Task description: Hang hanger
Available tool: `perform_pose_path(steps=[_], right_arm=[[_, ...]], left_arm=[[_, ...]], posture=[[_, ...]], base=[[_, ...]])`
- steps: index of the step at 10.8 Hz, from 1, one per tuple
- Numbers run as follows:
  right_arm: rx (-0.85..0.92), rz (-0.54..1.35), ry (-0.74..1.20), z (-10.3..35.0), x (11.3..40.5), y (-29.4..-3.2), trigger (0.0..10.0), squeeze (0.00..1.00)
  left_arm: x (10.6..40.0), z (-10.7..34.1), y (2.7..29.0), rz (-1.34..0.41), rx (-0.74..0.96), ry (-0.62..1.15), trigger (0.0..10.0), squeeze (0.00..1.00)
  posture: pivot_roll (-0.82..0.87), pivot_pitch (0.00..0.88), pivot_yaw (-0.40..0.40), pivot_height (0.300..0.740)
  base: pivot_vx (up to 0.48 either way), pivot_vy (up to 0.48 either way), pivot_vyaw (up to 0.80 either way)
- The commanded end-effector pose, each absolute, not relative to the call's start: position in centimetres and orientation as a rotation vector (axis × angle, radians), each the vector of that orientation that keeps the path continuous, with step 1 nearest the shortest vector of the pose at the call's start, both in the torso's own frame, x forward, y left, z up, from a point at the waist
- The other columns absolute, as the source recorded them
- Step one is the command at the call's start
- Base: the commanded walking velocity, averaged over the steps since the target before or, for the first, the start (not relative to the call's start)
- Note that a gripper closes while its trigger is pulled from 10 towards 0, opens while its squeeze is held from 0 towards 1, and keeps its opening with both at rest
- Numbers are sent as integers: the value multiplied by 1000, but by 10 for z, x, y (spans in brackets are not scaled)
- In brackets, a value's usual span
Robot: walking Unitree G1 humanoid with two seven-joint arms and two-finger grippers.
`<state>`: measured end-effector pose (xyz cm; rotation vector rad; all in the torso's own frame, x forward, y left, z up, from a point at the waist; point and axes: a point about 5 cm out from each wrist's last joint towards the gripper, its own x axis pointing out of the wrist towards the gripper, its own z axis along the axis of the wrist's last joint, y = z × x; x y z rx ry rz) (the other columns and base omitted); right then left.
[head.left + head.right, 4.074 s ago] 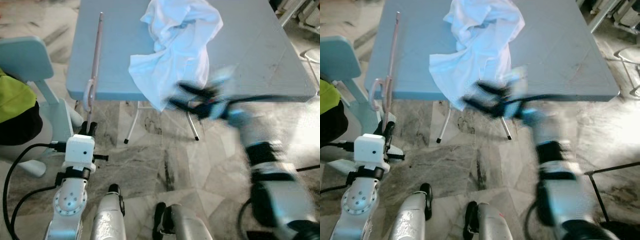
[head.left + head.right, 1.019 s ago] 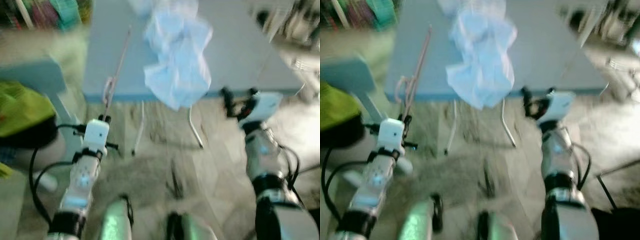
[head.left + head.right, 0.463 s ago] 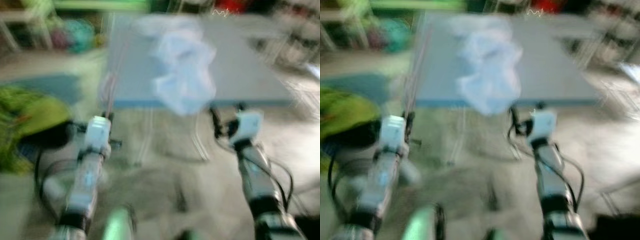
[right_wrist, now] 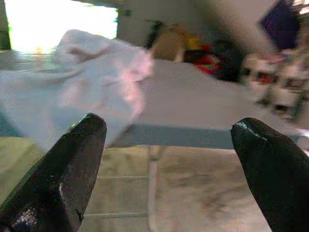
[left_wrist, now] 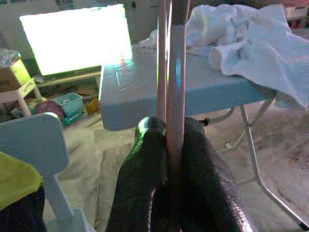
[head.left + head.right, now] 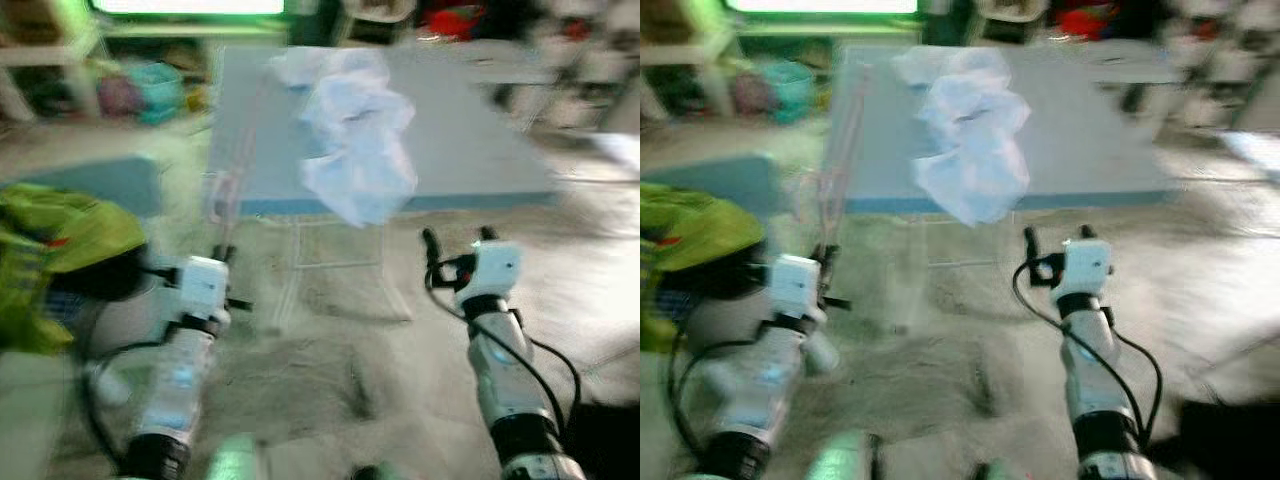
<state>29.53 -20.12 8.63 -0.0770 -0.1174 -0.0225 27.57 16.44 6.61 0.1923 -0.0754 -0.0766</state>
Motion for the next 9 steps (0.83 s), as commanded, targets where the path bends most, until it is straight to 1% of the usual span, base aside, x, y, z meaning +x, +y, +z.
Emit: perform_pose_path(steps=[1,3,4,5,6,7,8,9], right_arm=[[-88,-63,-114,91,298,-209,10000,0],[-121,-52,-70,85,300,-202,10000,0],[-102,-16,-64,84,300,-198,10000,0],[-121,8,-57,84,300,-197,10000,0],[-146,84,-32,81,299,-193,10000,0],[-174,185,18,76,299,-190,10000,0],[-265,372,58,72,295,-186,10000,0],[-414,587,93,70,289,-191,10000,0]], left_arm=[[274,69,164,-67,181,-92,10000,0],[269,64,158,-91,183,-66,10000,0],[269,62,158,-101,183,-45,10000,0],[269,60,159,-120,178,-27,10000,0],[263,44,157,-268,158,109,10000,0],[254,35,153,-424,168,187,10000,0],[243,23,154,-560,197,289,10000,0],[234,16,157,-666,242,360,10000,0]], posture=[[50,32,-71,740],[56,46,-81,740],[56,46,-81,740],[57,61,-92,740],[60,77,-100,740],[63,87,-101,740],[66,105,-104,740],[68,115,-101,740]], base=[[0,0,0],[0,0,0],[0,0,0],[0,0,0],[0,0,0],[0,0,0],[0,0,0],[0,0,0]])
